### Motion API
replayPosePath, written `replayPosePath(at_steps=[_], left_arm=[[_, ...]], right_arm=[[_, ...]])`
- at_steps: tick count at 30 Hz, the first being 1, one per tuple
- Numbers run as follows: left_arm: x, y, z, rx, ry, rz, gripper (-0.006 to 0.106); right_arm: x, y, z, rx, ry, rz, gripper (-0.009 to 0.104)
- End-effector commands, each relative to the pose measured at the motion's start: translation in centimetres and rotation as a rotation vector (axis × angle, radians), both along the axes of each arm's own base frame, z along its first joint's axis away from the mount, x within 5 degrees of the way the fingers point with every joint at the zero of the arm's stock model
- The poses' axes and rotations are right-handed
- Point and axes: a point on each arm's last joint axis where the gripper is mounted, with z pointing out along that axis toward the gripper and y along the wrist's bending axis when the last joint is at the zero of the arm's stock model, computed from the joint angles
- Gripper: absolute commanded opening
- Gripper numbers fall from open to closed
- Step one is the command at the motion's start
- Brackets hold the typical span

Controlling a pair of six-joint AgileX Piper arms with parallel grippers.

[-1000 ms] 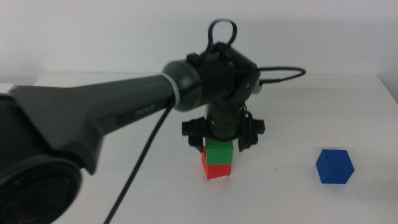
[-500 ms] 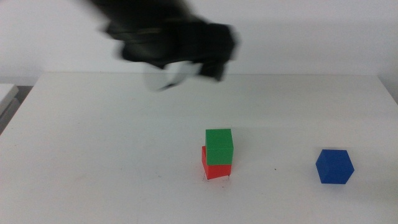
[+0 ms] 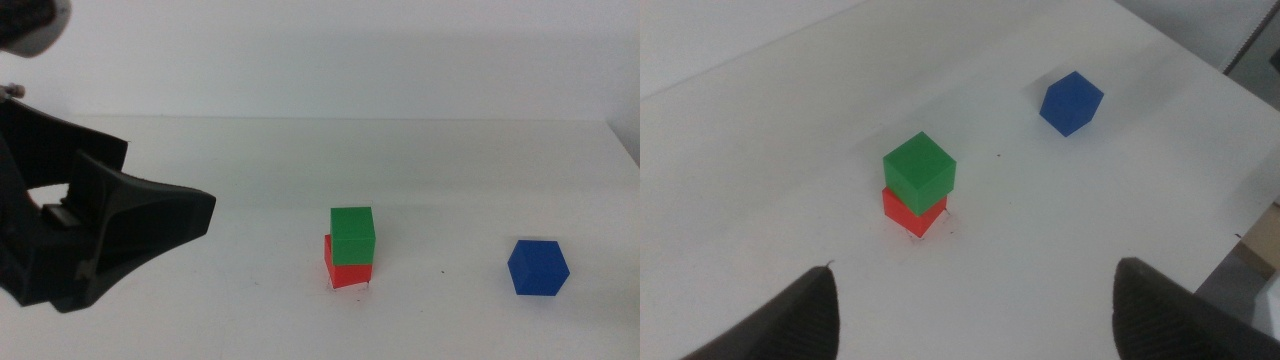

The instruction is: Stack red cubes first, then green, then blue cubes in a specific spot.

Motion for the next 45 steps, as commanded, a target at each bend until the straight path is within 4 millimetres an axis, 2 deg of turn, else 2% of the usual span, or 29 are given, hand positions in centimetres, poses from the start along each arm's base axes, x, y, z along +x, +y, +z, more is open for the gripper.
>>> replayPosePath(at_steps=[1, 19, 21, 24, 26, 30, 32, 35, 37, 41, 45], left_arm=[[-0.2, 0.1, 0.1, -0.014, -0.009, -0.010, 0.094], [0.1, 0.2, 0.3, -0.009, -0.066, -0.001, 0.094], [0.1, 0.2, 0.3, -0.009, -0.066, -0.001, 0.094], [0.2, 0.2, 0.4, -0.004, -0.075, 0.003, 0.094], [0.2, 0.2, 0.4, -0.006, -0.077, 0.003, 0.094], [0.2, 0.2, 0.5, -0.014, -0.085, 0.003, 0.094], [0.1, 0.2, 0.5, -0.016, -0.087, 0.003, 0.094], [0.0, 0.4, 0.6, -0.021, -0.092, 0.003, 0.094], [0.0, 0.4, 0.6, -0.021, -0.092, 0.003, 0.094], [0.0, 0.4, 0.6, -0.021, -0.092, 0.003, 0.094], [0.0, 0.4, 0.6, -0.021, -0.092, 0.003, 0.094]], right_arm=[[0.0, 0.0, 0.0, -0.019, -0.009, -0.005, 0.093], [0.0, 0.0, 0.0, -0.019, -0.009, -0.005, 0.093], [0.0, -0.1, 0.4, 0.007, -0.054, -0.007, 0.093], [-0.2, 0.1, 1.3, 0.112, 0.001, 0.007, 0.093], [0.2, 0.2, 2.9, 0.111, 0.172, 0.013, 0.093], [3.3, 0.6, 5.9, 0.127, 0.578, 0.029, 0.093], [4.9, 0.8, 7.1, 0.138, 0.725, 0.039, 0.093], [7.8, 1.1, 7.7, 0.211, 0.825, 0.037, 0.093], [9.5, 1.4, 7.6, 0.273, 0.877, 0.037, 0.093], [12.6, 1.7, 5.7, 0.334, 0.969, 0.036, 0.093], [15.7, 1.6, 4.3, 0.281, 1.032, 0.039, 0.093]])
